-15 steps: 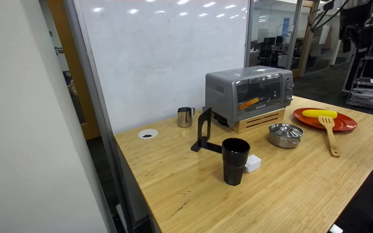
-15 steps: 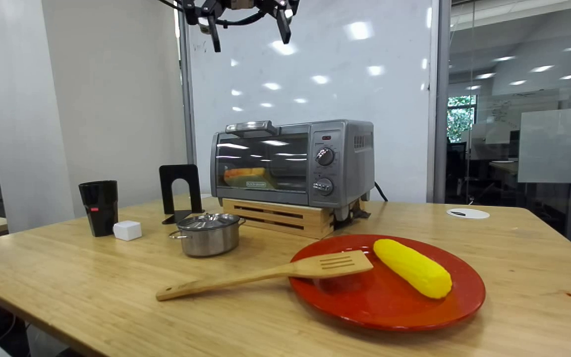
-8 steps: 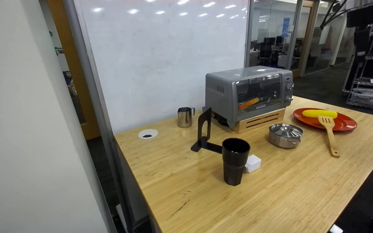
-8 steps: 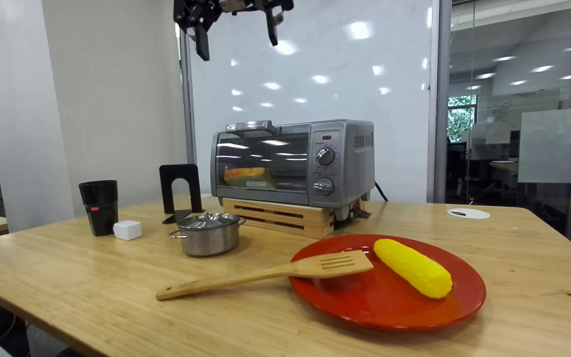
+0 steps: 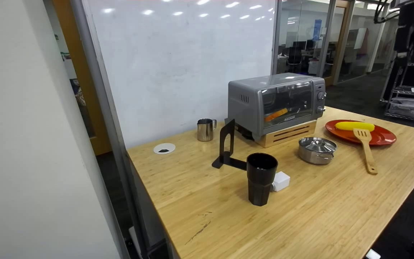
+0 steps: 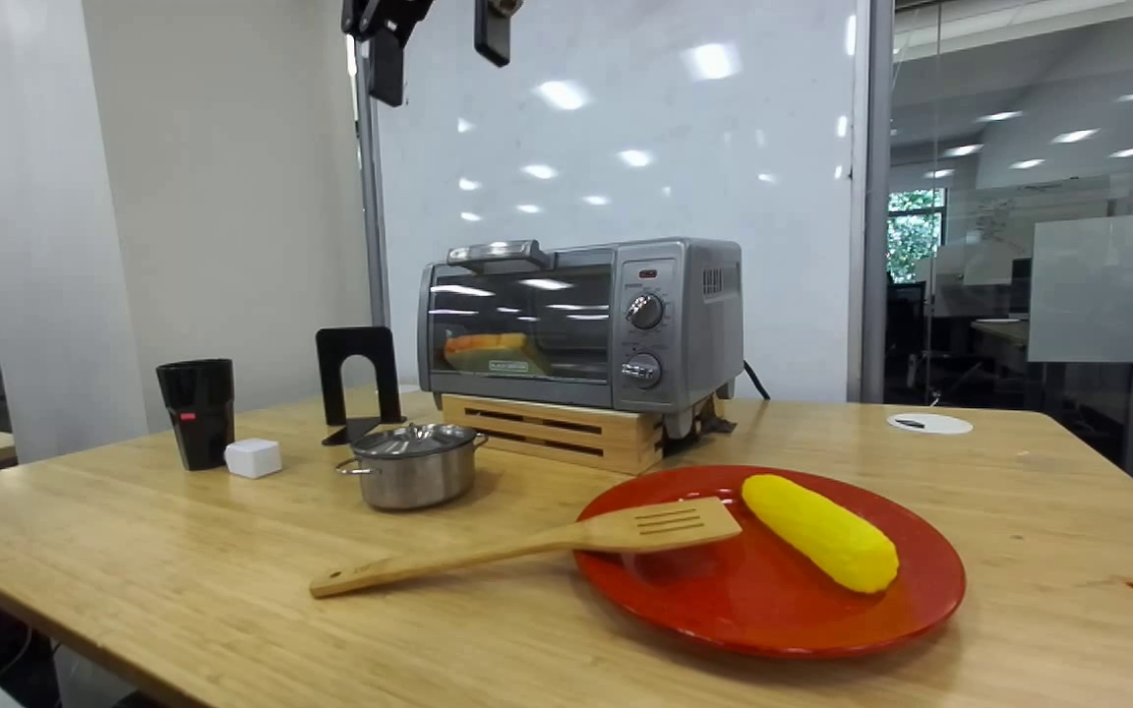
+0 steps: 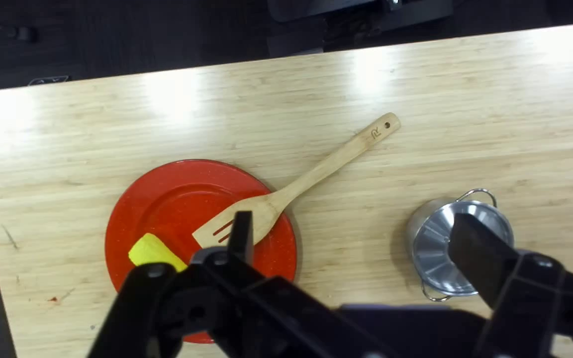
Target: Turn the top knob on the microwave to the left
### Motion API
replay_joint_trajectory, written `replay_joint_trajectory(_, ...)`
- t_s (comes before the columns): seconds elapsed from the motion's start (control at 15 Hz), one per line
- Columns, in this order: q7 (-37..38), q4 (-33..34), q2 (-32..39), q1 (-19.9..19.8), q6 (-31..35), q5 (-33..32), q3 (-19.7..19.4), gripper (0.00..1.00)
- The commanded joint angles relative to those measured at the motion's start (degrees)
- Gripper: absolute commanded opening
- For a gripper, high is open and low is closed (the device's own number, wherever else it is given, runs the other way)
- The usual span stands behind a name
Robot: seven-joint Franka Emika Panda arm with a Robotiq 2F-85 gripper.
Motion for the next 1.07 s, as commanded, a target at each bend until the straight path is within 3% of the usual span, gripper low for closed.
replay_joint_trajectory(0.0,1.0,6.4,4.1,-3.9,-2.4,4.4,-4.3,1.0)
replay_joint_trajectory(0.07,0.4,2.5,1.0,-2.4,-0.6,1.9,-2.1,1.0)
replay_joint_trajectory(0.8,0.3,2.9,1.1,-2.5,-0.5,2.1,-2.0,1.0)
replay_joint_trajectory(1.0,1.2,11.5,7.1,-2.4,-2.9,5.7,-2.6,1.0)
